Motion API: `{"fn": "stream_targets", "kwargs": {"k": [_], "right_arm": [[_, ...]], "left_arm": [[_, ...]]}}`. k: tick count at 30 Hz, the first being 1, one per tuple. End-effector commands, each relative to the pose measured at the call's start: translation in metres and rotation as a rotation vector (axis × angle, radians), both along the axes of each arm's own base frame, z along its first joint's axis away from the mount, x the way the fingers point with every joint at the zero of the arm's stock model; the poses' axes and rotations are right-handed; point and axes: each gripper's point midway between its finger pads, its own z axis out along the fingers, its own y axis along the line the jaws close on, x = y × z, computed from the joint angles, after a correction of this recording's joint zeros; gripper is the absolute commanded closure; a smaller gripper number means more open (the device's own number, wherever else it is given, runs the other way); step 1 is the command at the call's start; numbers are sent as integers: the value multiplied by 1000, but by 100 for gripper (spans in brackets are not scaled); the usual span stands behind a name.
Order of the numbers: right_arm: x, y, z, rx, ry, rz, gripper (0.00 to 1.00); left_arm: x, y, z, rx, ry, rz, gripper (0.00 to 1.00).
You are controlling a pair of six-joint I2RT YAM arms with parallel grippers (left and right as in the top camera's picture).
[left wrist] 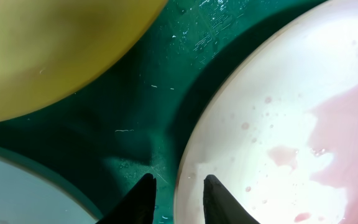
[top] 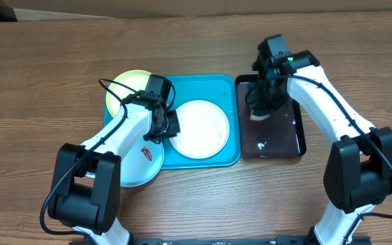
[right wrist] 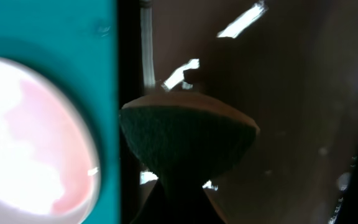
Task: Clean dirty plates on tray and stack at the side
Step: 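Return the sponge to the black tray and release it with the right gripper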
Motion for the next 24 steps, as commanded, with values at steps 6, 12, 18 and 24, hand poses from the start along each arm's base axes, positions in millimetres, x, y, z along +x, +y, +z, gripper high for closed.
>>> {"fn": "stream_targets", "kwargs": {"k": [6,12,18,24], "right_arm": [[-4,-34,-44,-150,-42,-34,78],[2,-32,-48,-128,-69,-87,44],[21,-41,-23,-40,-79,-166,44],[45,-83,-1,-24,-125,-276,38]], "left_arm": [[5,-2,0,3,-5,-5,71],[4,-1,-1,4,-2,-5,70],[-2,0,-8,6,11,-3,71],[-4,0,-11,6,11,-2,78]]}}
